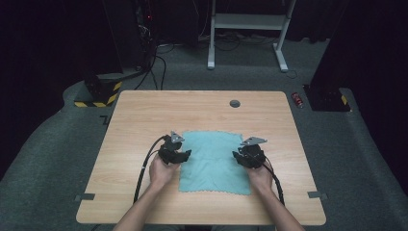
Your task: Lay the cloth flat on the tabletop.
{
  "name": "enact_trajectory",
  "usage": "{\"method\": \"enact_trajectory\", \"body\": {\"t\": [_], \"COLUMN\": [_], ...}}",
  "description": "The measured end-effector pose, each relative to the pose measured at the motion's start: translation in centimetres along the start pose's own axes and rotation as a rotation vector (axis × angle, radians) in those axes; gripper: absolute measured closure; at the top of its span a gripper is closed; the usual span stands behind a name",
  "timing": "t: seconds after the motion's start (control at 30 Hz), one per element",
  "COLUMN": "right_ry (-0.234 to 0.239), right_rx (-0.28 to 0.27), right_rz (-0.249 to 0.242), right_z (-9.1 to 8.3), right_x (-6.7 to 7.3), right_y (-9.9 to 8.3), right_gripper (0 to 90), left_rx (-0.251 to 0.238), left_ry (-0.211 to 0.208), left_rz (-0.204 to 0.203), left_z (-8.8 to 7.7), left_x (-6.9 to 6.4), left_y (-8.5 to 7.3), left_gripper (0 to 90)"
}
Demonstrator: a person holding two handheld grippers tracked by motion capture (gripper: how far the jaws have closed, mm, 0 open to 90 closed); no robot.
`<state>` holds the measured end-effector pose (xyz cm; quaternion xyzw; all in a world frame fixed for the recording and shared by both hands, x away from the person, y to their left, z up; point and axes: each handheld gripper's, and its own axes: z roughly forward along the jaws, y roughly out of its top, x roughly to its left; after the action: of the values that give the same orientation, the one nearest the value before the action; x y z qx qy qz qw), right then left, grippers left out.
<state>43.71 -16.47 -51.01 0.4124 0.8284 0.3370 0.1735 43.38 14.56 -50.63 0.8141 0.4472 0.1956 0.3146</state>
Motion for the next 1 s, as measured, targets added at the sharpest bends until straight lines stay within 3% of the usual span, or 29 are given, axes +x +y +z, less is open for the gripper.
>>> {"method": "enact_trajectory", "body": {"t": [0.1,0.23,0.33,0.43,0.57,0.67,0.73,0.83,1.0], "right_ry": [-0.012,-0.022,-0.022,-0.002,-0.004,0.007,0.010,-0.002,-0.001], "right_rx": [0.027,0.018,0.002,-0.017,-0.003,-0.007,-0.008,-0.015,-0.043], "right_rz": [-0.002,0.002,0.014,0.016,-0.024,-0.015,0.004,-0.021,-0.021], "right_z": [0.1,-0.4,-0.9,-1.5,-1.4,-1.2,-1.4,-1.4,-1.4], "right_x": [-0.2,-0.6,-0.7,-0.3,0.6,0.5,0.3,0.4,0.3], "right_y": [-0.6,-1.2,-1.4,-1.4,-1.7,-2.4,-2.5,-2.7,-3.0], "right_gripper": [61.7,58.5,57.9,57.6,57.3,57.5,57.4,56.5,54.6], "left_rx": [0.023,0.031,-0.013,-0.047,-0.027,-0.013,-0.035,-0.053,-0.104], "left_ry": [0.013,0.039,-0.021,-0.071,-0.077,-0.076,-0.067,-0.058,-0.041], "left_rz": [-0.030,-0.064,-0.076,-0.039,0.022,0.013,0.000,-0.001,-0.009], "left_z": [0.3,-0.2,-1.2,-1.9,-1.4,-0.8,-0.9,-0.9,-0.9], "left_x": [0.9,1.5,1.1,-0.4,-2.0,-2.2,-2.1,-1.9,-1.9], "left_y": [-0.8,-1.2,-1.2,-1.1,-1.5,-2.2,-2.7,-3.0,-3.8], "left_gripper": [48.7,49.0,48.3,47.3,45.9,45.4,45.2,42.9,39.6]}}
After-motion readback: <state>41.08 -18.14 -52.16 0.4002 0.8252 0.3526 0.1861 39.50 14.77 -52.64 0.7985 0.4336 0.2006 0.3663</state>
